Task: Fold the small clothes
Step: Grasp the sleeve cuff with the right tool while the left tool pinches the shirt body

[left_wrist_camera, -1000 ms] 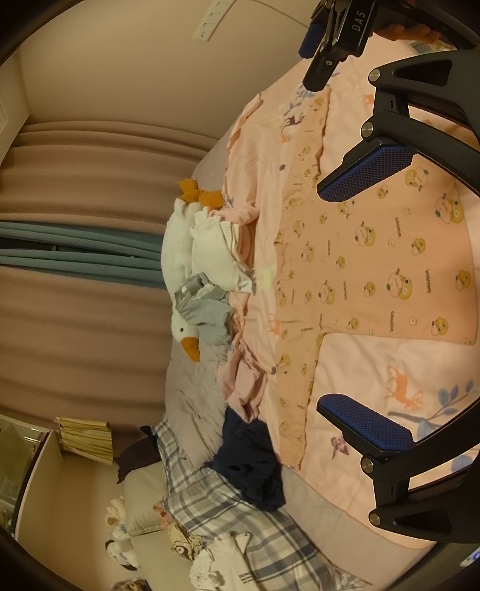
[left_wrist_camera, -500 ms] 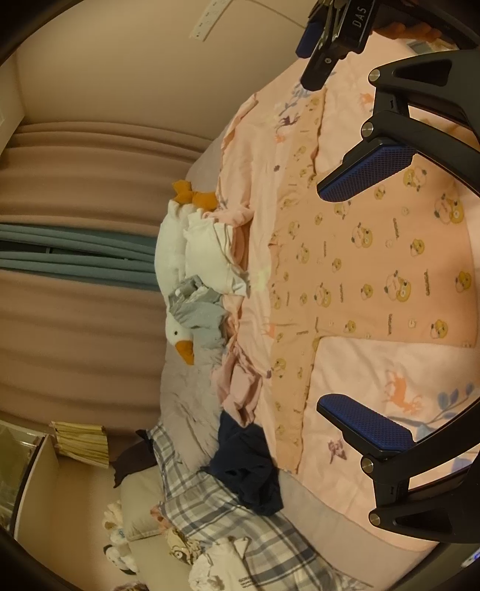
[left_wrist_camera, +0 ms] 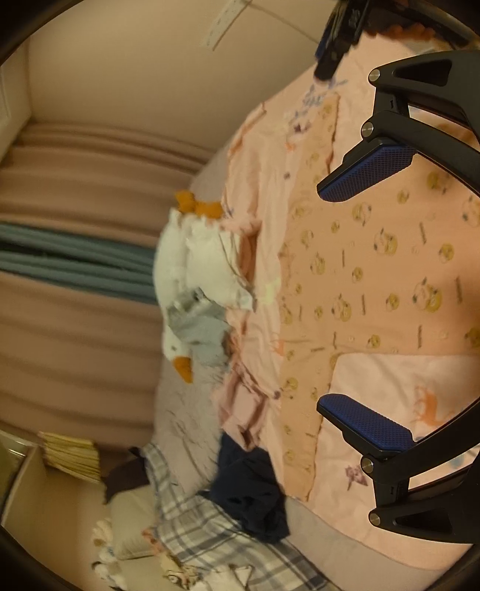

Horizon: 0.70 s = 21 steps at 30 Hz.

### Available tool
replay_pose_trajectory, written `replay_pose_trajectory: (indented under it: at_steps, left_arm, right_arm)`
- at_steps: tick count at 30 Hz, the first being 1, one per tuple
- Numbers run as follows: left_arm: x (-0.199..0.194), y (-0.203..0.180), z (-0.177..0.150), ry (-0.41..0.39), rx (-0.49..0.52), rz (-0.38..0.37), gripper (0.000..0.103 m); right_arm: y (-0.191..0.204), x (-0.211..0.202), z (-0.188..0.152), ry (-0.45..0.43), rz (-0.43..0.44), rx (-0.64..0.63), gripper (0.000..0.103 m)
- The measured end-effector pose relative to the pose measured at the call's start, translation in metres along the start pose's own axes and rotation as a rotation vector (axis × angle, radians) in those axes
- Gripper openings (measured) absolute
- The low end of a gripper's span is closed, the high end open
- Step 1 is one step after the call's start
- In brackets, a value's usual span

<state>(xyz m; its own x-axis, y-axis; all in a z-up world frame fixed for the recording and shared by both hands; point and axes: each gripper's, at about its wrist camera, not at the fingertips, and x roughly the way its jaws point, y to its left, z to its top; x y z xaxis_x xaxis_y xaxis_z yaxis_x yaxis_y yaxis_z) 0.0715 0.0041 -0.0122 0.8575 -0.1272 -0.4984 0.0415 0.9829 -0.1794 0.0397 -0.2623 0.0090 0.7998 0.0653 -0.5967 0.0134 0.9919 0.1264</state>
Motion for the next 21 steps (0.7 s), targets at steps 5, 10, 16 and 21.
replay_pose_trajectory:
  at_steps: [5, 10, 16, 21]
  left_arm:
    - [0.067, 0.025, 0.015, 0.068, -0.115, -0.079, 0.103]
    - [0.146, 0.06, 0.01, 0.154, -0.231, -0.154, 0.103]
    - [0.23, 0.106, -0.034, 0.399, -0.462, -0.218, 0.099]
    - [0.253, 0.126, -0.072, 0.505, -0.604, -0.262, 0.085]
  right_arm:
    - [-0.042, 0.036, 0.016, 0.059, -0.076, 0.091, 0.103]
    - [-0.103, 0.09, 0.038, 0.126, -0.123, 0.207, 0.103]
    - [-0.191, 0.157, 0.038, 0.216, -0.12, 0.407, 0.103]
    - [-0.258, 0.197, 0.012, 0.267, -0.13, 0.595, 0.102]
